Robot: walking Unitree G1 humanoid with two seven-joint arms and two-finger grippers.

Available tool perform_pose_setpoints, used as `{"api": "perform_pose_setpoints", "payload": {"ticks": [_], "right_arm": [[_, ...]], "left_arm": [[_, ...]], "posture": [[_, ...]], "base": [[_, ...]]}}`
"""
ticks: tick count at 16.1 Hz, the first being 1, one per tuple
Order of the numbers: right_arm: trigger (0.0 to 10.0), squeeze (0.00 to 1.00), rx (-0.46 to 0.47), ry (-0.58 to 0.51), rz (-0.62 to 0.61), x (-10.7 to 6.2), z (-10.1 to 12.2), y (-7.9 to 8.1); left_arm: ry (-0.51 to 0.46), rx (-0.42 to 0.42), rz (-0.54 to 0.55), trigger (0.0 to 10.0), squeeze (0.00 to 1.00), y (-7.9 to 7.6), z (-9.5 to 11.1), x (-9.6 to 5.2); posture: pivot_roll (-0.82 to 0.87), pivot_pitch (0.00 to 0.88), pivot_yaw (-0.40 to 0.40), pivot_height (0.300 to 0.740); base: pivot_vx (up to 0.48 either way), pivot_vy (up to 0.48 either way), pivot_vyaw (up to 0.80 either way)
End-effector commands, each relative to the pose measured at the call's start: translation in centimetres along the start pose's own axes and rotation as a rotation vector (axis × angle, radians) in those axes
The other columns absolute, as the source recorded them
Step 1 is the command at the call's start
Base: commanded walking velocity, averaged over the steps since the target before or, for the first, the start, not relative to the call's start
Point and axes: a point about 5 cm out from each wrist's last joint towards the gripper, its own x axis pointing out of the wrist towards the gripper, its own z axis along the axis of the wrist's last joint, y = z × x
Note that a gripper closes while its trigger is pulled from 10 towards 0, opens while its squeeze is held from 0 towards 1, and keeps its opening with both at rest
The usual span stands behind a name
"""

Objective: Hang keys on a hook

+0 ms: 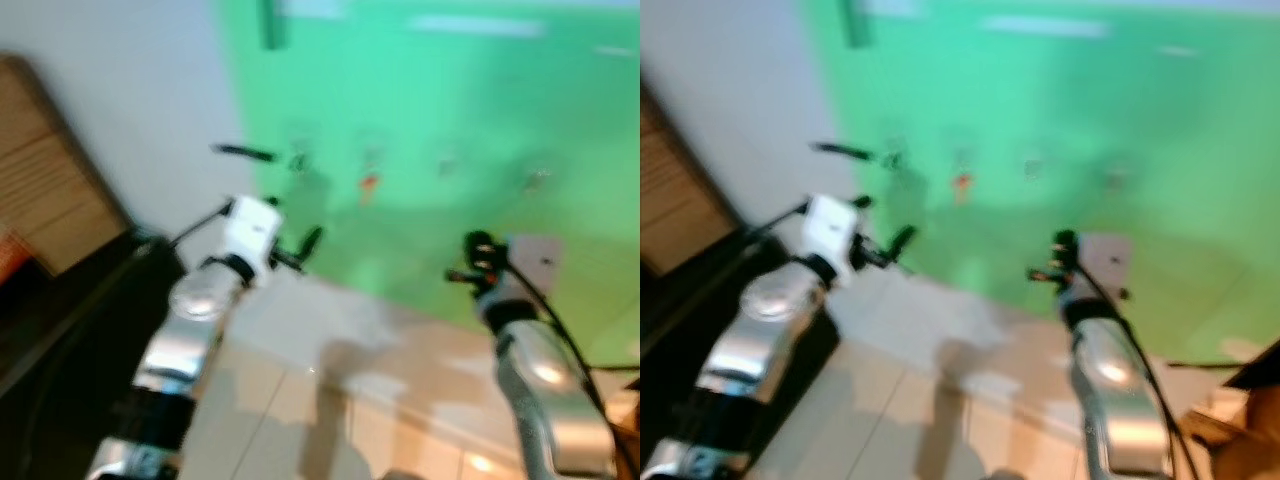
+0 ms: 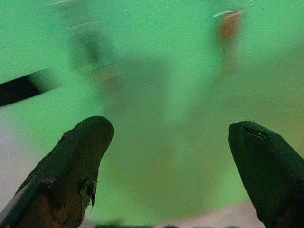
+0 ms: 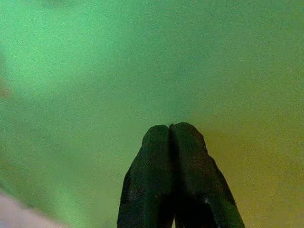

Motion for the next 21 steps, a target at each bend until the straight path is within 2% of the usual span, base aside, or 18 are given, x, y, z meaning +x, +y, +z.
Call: {"api": "perform_pose_setpoints", "payload": {"ticks": [1, 5, 9, 13, 16, 17, 20, 21], "right_arm": [[10.0, 0.00, 0.038, -0.057, 0.077, 0.0, 1.2, 1.2], [10.0, 0.00, 0.052, -0.079, 0.211, -0.4, 1.8, 1.4], [10.0, 0.00, 0.045, -0.090, 0.251, 0.0, 2.4, 0.9], [10.0, 0.00, 0.044, -0.123, 0.425, 0.5, 3.7, 2.4], [10.0, 0.00, 0.089, -0.162, 0.499, 1.1, 5.0, 3.5], [10.0, 0.00, 0.103, -0.168, 0.501, 1.2, 5.1, 3.6], [10.0, 0.00, 0.135, -0.180, 0.493, 1.8, 5.5, 3.9], [10.0, 0.00, 0.137, -0.178, 0.487, 1.7, 5.5, 3.8]], "left_arm": [[0.007, 0.015, 0.010, 10.0, 0.00, 0.9, 0.1, -0.5], [-0.027, -0.014, -0.041, 10.0, 0.00, 0.5, 0.4, -1.1], [-0.043, -0.026, -0.038, 10.0, 0.00, 0.3, 0.5, -1.6], [-0.038, -0.033, -0.026, 10.0, 0.00, 0.5, 0.3, -2.2], [-0.029, -0.024, -0.107, 10.0, 0.00, 0.4, 0.4, -2.9], [-0.032, -0.021, -0.128, 10.0, 0.00, 0.3, 0.5, -3.1], [-0.030, -0.013, -0.280, 10.0, 0.00, -0.3, 1.3, -3.7], [-0.040, -0.031, -0.307, 10.0, 0.00, -0.4, 1.5, -3.8]], "posture": [[-0.11, 0.000, 0.094, 0.740], [-0.10, 0.000, 0.075, 0.740], [-0.08, 0.000, 0.047, 0.740], [-0.07, 0.000, 0.019, 0.740], [-0.05, 0.000, -0.007, 0.740], [-0.05, 0.000, -0.007, 0.740], [-0.05, 0.000, -0.010, 0.740], [-0.05, 0.000, -0.002, 0.740]], "base": [[0.000, 0.000, 0.00], [0.000, 0.000, 0.00], [0.000, 0.000, 0.00], [0.000, 0.000, 0.00], [0.000, 0.000, 0.00], [0.000, 0.000, 0.00], [0.000, 0.000, 0.00], [0.000, 0.000, 0.00]]}}
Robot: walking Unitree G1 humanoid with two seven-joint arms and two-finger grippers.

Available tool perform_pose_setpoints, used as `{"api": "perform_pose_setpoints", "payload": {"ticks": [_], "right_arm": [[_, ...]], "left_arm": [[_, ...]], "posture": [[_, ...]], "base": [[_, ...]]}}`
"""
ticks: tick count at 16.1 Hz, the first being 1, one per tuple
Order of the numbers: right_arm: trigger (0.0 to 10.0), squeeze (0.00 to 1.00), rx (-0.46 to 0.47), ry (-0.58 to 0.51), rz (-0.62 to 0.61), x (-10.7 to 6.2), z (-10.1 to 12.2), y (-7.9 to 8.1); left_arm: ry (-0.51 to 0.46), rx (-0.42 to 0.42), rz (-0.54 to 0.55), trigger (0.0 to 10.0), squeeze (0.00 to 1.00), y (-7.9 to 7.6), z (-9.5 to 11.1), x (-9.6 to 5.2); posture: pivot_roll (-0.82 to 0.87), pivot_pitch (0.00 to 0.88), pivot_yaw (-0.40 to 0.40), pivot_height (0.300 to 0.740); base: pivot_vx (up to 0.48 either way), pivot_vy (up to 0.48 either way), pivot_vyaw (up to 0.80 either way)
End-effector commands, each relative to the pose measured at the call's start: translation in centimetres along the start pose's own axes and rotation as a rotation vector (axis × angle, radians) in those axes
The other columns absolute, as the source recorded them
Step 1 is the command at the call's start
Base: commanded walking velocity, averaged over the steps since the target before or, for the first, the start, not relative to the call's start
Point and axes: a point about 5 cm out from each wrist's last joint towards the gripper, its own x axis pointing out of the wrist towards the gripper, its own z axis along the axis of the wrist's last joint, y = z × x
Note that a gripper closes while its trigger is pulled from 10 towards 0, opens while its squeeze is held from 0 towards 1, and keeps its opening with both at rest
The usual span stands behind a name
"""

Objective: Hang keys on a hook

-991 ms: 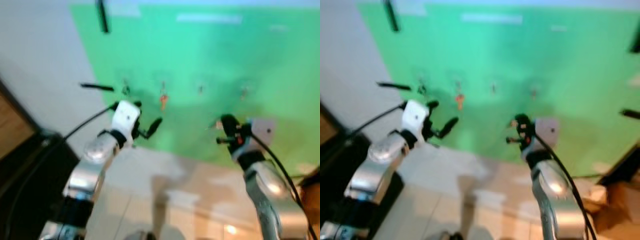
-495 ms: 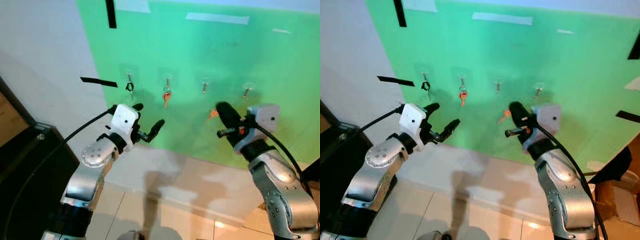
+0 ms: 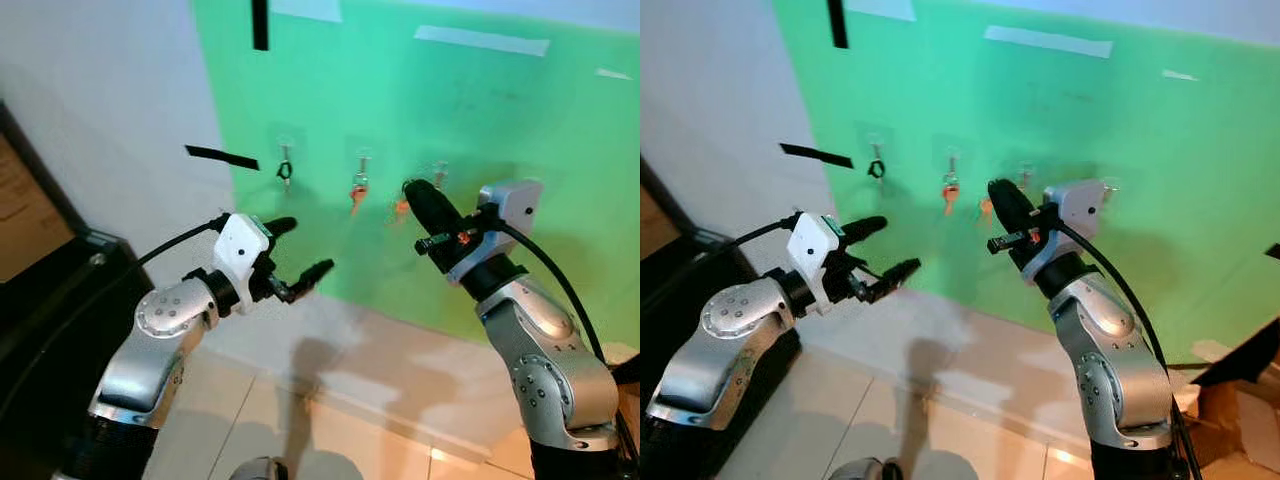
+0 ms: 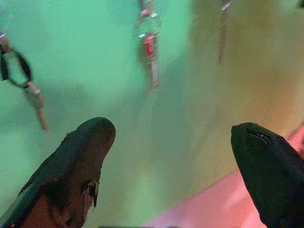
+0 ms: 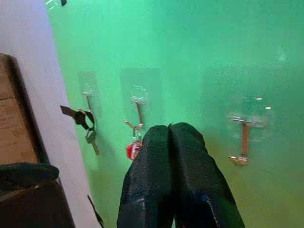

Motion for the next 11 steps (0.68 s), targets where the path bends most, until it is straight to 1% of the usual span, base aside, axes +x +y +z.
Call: {"api": "perform_pose_setpoints", "payload": {"ticks": [1, 3, 4, 7, 9, 11], "right_arm": [[10.0, 0.00, 0.006, -0.006, -0.011, -0.1, 0.3, -0.2], [10.0, 0.00, 0.021, -0.013, -0.017, -0.3, 0.4, -0.2], [10.0, 0.00, 0.029, -0.014, -0.016, -0.5, 0.5, -0.2], [10.0, 0.00, 0.014, 0.027, -0.010, -1.4, -0.1, 0.0], [10.0, 0.00, 0.021, 0.029, -0.052, -2.0, 0.0, -0.5], [10.0, 0.00, 0.024, 0.025, -0.068, -2.1, 0.1, -0.7]], "left_arm": [[-0.013, -0.017, -0.048, 10.0, 0.00, -0.4, 0.5, 0.0], [-0.021, -0.039, -0.111, 10.0, 0.00, -0.9, 0.9, -0.1], [-0.017, -0.040, -0.123, 10.0, 0.00, -0.9, 0.9, -0.2], [-0.007, -0.044, -0.132, 10.0, 0.00, -0.8, 0.9, -0.2], [0.002, -0.047, -0.140, 10.0, 0.00, -0.7, 0.9, -0.3], [0.005, -0.049, -0.145, 10.0, 0.00, -0.7, 0.9, -0.3]], "posture": [[-0.05, 0.000, -0.002, 0.740], [-0.06, 0.000, 0.008, 0.740], [-0.06, 0.000, 0.011, 0.740], [-0.07, 0.000, 0.021, 0.740], [-0.07, 0.000, 0.028, 0.740], [-0.07, 0.000, 0.029, 0.740]], "base": [[0.000, 0.000, 0.00], [0.000, 0.000, 0.00], [0.000, 0.000, 0.00], [0.000, 0.000, 0.00], [0.000, 0.000, 0.00], [0.000, 0.000, 0.00]]}}
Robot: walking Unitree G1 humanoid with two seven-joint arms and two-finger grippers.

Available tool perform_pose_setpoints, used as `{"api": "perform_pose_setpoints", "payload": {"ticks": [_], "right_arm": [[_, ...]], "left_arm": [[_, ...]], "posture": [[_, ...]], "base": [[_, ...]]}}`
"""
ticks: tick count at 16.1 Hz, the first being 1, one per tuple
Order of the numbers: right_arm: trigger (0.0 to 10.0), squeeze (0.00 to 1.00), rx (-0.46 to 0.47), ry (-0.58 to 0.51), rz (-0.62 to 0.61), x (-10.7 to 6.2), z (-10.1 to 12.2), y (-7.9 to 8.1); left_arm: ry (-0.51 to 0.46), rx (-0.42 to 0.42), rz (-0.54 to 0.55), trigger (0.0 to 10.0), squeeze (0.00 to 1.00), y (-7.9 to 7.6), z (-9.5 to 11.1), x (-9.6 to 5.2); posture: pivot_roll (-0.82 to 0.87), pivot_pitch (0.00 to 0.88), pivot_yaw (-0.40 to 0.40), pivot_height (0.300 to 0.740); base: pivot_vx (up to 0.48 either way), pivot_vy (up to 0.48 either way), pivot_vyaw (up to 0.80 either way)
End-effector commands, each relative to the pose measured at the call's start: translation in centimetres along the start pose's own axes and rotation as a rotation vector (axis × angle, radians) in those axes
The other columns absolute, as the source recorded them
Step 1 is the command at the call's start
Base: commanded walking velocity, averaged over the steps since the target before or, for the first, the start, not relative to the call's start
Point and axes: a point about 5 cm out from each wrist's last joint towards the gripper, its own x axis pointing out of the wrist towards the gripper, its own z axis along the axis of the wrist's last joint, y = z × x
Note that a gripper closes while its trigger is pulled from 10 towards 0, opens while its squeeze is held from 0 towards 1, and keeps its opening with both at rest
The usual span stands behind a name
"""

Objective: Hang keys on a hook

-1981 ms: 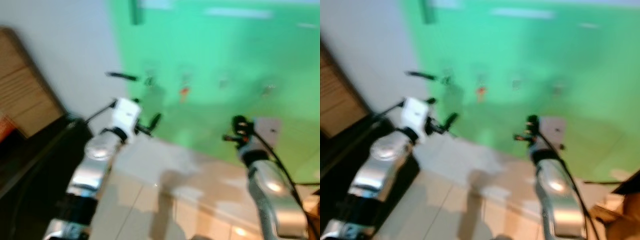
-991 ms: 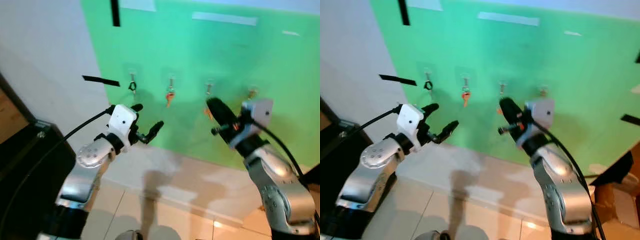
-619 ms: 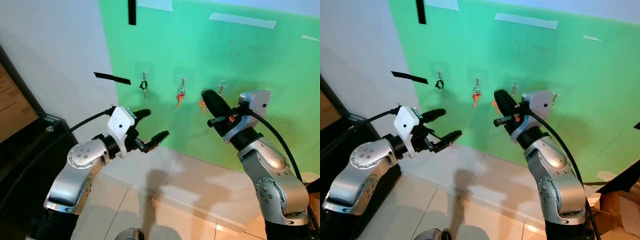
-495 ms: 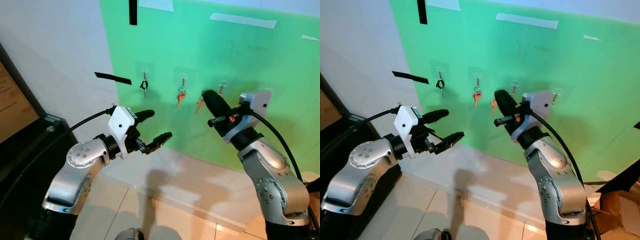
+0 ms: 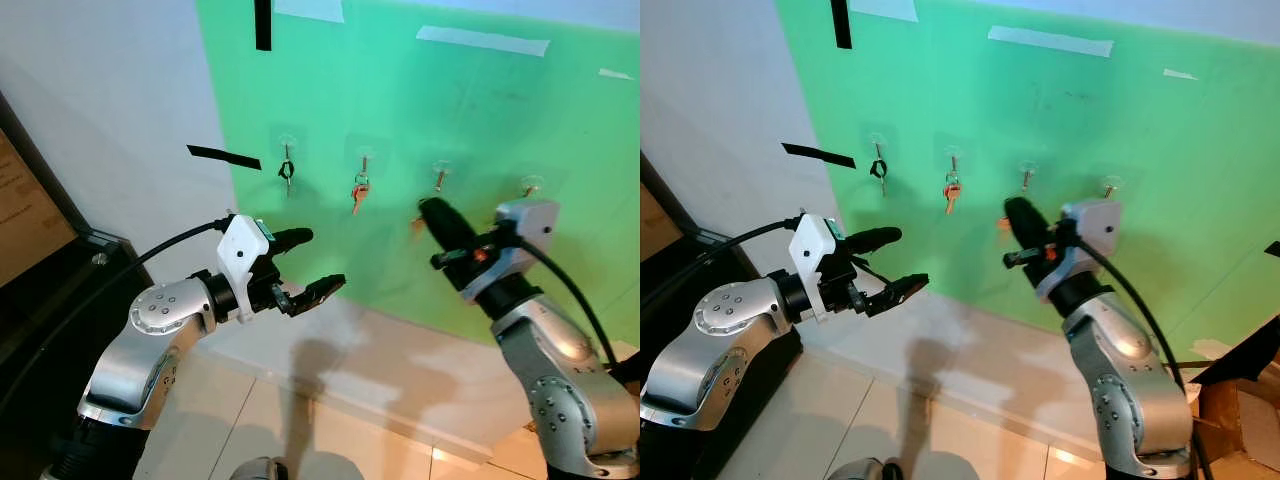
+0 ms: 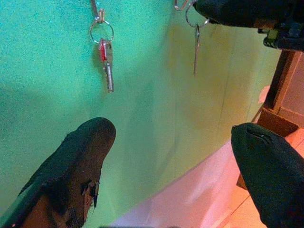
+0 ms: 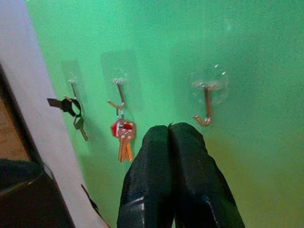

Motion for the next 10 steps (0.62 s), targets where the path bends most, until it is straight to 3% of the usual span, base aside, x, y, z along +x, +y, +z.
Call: {"api": "perform_pose_setpoints", "payload": {"ticks": [1, 10], "right_arm": [[10.0, 0.00, 0.002, -0.019, -0.011, 0.09, 0.61, -0.15], [10.0, 0.00, 0.062, -0.058, -0.048, 0.77, 1.02, -0.34]], "left_arm": [[-0.003, 0.010, -0.023, 10.0, 0.00, -0.13, 0.37, 0.09], [0.006, 0.009, -0.036, 10.0, 0.00, -0.35, 0.16, -0.14]], "posture": [[-0.08, 0.000, 0.033, 0.740], [-0.06, 0.000, 0.025, 0.740]], "base": [[0.000, 0.000, 0.00], [0.000, 0.000, 0.00]]}}
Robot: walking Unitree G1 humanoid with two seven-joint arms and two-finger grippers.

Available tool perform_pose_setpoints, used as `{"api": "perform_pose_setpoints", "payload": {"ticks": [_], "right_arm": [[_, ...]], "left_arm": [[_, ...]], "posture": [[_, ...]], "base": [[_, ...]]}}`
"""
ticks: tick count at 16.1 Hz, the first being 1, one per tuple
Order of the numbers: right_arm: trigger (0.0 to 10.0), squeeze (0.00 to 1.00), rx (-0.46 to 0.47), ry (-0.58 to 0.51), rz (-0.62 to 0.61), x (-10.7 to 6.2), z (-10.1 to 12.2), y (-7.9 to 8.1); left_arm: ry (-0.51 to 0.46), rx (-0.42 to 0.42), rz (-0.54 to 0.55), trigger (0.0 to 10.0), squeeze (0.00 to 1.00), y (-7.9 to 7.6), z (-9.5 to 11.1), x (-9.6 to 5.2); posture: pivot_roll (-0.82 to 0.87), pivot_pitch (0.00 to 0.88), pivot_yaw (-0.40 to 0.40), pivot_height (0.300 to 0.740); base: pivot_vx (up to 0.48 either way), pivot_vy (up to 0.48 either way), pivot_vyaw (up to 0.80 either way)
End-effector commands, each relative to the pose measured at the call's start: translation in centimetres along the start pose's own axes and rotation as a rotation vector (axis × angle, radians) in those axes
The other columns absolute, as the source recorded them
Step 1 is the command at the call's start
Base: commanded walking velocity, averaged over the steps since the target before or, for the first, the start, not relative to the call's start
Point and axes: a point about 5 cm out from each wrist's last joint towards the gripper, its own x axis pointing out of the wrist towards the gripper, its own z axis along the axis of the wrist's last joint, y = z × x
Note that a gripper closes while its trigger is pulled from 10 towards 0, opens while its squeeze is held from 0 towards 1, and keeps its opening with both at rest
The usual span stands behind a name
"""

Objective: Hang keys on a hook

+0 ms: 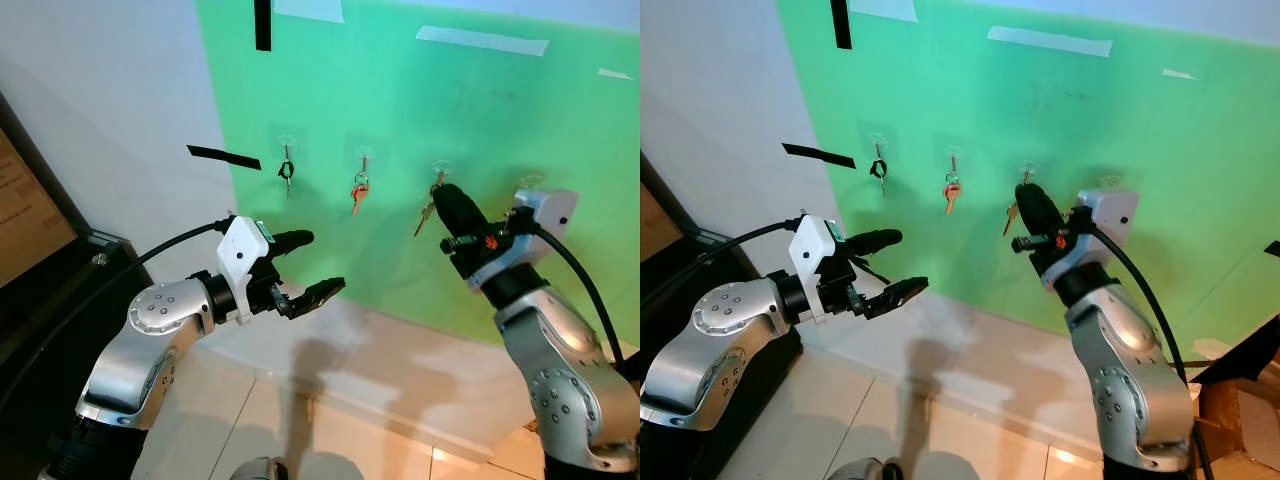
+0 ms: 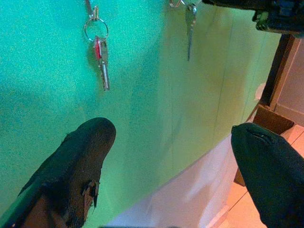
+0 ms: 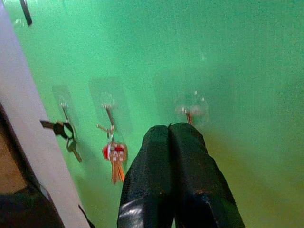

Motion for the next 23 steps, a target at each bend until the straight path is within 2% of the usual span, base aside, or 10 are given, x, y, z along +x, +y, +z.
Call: {"api": "perform_pose_setpoints", "payload": {"ticks": [1, 6, 8, 15, 16, 18, 23], "right_arm": [[10.0, 0.00, 0.015, -0.005, -0.011, 0.2, 0.1, -0.2], [10.0, 0.00, 0.032, -0.005, -0.012, 0.5, 0.0, -0.1], [10.0, 0.00, 0.036, -0.005, -0.094, 0.6, -0.1, -1.0], [10.0, 0.00, 0.045, 0.004, -0.126, 0.2, -0.3, -1.6], [10.0, 0.00, 0.040, 0.017, -0.129, 0.1, -0.5, -1.7], [10.0, 0.00, -0.001, 0.119, -0.120, -0.2, -2.1, -1.5], [10.0, 0.00, -0.015, 0.165, -0.125, -0.3, -3.0, -1.3]], "left_arm": [[-0.002, 0.006, -0.023, 10.0, 0.00, -0.3, 0.2, 0.0], [0.002, 0.008, -0.030, 10.0, 0.00, -0.3, 0.2, -0.1], [0.003, 0.009, -0.031, 10.0, 0.00, -0.3, 0.3, -0.1], [0.004, 0.009, -0.035, 10.0, 0.00, -0.2, 0.3, 0.0], [0.004, 0.010, -0.036, 10.0, 0.00, -0.2, 0.3, 0.0], [0.006, 0.009, -0.040, 10.0, 0.00, -0.2, 0.3, 0.0], [0.007, 0.012, -0.043, 10.0, 0.00, -0.3, 0.4, 0.1]], "posture": [[-0.06, 0.000, 0.026, 0.740], [-0.06, 0.000, 0.030, 0.740], [-0.06, 0.000, 0.028, 0.740], [-0.06, 0.000, 0.034, 0.740], [-0.06, 0.000, 0.035, 0.740], [-0.06, 0.000, 0.035, 0.740], [-0.06, 0.000, 0.038, 0.740]], "base": [[0.000, 0.000, 0.00], [0.000, 0.000, 0.00], [0.000, 0.000, 0.00], [0.000, 0.000, 0.00], [0.000, 0.000, 0.00], [0.000, 0.000, 0.00], [0.000, 0.000, 0.00]]}}
